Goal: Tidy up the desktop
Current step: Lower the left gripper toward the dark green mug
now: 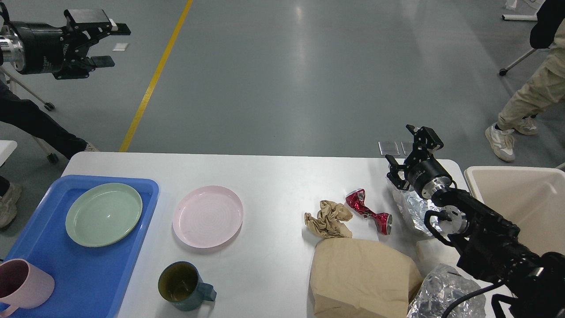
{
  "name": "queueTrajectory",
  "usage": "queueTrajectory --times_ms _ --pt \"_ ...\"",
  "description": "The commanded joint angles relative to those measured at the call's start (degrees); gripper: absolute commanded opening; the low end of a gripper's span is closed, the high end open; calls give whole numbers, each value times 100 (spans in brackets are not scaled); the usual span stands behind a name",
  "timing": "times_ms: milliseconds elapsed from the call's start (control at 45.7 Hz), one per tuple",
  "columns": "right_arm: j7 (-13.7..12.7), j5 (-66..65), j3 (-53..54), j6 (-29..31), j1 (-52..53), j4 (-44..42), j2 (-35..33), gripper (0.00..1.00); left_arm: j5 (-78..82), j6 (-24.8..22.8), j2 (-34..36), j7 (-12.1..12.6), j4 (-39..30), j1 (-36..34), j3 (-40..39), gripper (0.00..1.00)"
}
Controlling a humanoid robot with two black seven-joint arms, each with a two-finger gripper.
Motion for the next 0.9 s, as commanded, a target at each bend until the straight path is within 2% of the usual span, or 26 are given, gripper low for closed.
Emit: queueTrajectory --times_ms 0,175,263,350,569,591,744,810,875 --pt "0 0 0 0 0 0 0 100 9 -244 -264 0 -1055 -758 801 97" --pt "0 0 0 0 0 0 0 100 325 -771 -668 18 -2261 -1418 1241 97" --pt "0 0 0 0 0 0 0 100 571 -779 -774 53 -2446 -1471 1285 97" --pt "0 0 0 0 0 0 0 100 764 -779 -810 202 -2516 -1515 1337 97" --pt "0 0 0 0 0 0 0 100 888 -779 -1512 773 -2946 -2095 2146 97" --pt "0 0 0 0 0 0 0 100 896 -779 -1678 965 -3121 -2191 2216 97" --pt "0 0 0 0 0 0 0 100 905 -779 -2259 1757 -3983 -2438 2199 97" --pt "0 0 0 0 0 0 0 100 905 -779 -2540 1898 -4221 -2491 2181 97" --pt "0 0 0 0 0 0 0 100 905 -779 -2813 1916 -4406 -2500 2190 97"
